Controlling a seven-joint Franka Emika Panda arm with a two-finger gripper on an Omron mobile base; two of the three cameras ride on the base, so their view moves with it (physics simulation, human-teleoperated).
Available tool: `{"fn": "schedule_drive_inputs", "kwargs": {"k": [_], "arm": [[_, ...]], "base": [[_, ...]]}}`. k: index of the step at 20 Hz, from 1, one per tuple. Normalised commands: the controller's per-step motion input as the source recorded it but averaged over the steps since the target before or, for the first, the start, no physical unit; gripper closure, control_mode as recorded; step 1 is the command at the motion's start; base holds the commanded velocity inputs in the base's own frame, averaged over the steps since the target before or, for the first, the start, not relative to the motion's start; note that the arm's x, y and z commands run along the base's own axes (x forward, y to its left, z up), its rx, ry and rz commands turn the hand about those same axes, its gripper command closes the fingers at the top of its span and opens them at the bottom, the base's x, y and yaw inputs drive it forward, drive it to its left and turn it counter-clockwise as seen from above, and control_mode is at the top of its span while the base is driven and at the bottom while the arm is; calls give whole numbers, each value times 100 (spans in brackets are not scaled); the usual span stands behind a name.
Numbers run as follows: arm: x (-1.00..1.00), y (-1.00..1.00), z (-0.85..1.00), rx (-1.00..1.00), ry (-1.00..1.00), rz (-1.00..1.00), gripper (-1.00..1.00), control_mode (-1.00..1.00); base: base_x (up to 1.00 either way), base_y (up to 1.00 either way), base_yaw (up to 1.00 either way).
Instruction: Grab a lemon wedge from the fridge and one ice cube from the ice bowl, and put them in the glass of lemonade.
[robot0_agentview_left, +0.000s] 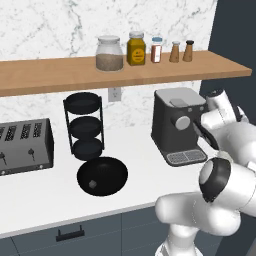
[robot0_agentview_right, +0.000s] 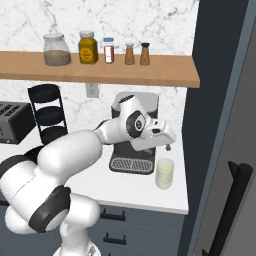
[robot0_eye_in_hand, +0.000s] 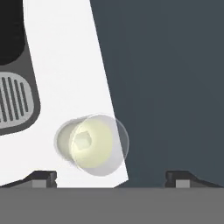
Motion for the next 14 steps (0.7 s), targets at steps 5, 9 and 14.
{"fn": "schedule_drive_inputs", "kwargs": {"k": [5, 9, 14], "arm": [[-86, 54, 0, 18, -40, 0, -100, -100], [-57, 93, 4, 27, -46, 0, -100, -100], [-45, 100, 31, 28, -52, 0, -100, -100]], "base": [[0, 0, 0], [0, 0, 0], [0, 0, 0]]}}
